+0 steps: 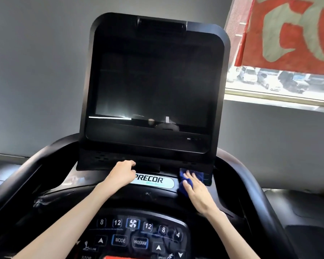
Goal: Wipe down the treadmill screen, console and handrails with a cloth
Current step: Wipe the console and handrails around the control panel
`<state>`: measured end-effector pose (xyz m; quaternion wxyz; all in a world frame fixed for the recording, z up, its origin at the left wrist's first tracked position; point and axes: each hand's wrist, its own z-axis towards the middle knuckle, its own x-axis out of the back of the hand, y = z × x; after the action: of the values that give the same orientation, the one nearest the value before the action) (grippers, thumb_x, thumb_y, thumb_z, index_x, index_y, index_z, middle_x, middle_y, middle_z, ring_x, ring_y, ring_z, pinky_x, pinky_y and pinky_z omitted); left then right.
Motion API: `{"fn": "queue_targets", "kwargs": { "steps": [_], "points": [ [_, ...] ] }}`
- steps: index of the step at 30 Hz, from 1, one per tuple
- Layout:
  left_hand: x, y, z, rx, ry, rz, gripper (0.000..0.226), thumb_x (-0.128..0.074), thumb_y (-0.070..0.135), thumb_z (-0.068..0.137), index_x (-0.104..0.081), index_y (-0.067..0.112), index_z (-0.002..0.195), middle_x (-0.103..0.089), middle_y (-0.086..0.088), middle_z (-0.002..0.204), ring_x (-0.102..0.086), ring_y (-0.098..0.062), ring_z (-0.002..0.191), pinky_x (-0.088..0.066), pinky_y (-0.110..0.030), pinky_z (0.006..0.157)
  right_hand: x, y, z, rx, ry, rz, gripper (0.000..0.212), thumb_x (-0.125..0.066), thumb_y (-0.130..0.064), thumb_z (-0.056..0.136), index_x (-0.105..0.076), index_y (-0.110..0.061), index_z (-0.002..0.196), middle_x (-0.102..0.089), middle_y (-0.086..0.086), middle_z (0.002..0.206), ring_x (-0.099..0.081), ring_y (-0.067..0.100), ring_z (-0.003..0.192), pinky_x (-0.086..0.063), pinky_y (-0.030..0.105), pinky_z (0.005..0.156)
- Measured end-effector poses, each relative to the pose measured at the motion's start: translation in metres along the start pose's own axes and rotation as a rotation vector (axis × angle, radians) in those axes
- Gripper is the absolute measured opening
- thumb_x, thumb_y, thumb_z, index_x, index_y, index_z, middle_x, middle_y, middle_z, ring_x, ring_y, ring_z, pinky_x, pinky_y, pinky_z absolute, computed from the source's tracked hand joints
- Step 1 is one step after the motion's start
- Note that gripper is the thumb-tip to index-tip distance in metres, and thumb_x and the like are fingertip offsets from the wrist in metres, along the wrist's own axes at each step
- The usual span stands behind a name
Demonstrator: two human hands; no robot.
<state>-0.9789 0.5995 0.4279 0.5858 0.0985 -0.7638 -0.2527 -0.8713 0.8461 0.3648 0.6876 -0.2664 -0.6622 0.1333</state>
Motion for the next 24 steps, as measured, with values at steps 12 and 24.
{"fn": "queue_targets", "kwargs": {
  "steps": [12, 24],
  "points": [
    [0.046, -0.080, 0.009, 0.009, -0.048, 0.072, 0.045, -0.044, 0.011, 0.091, -0.049, 0.015, 0.136, -0.056, -0.006, 0.134, -0.054, -0.021, 0.122, -0.039, -0.024, 0.100, -0.068, -0.142, 0.029, 0.127, -0.139, -0.257, 0.052, -0.024, -0.045, 0.099, -0.023, -0.026, 0.148, -0.017, -0.014, 0.155, -0.008, 0.005, 0.143, -0.005, 0.029, 0.114],
    [0.076, -0.180, 0.013, 0.080, -0.104, -0.006, 0.057, -0.038, -0.002, 0.083, -0.049, 0.016, 0.136, -0.052, -0.010, 0.138, -0.051, -0.024, 0.124, -0.041, -0.029, 0.103, -0.116, -0.213, 0.043, -0.048, -0.068, -0.382, 0.077, -0.001, -0.050, 0.081, -0.011, -0.017, 0.151, -0.003, -0.003, 0.158, -0.003, 0.017, 0.145, -0.001, 0.038, 0.116]
  ]
}}
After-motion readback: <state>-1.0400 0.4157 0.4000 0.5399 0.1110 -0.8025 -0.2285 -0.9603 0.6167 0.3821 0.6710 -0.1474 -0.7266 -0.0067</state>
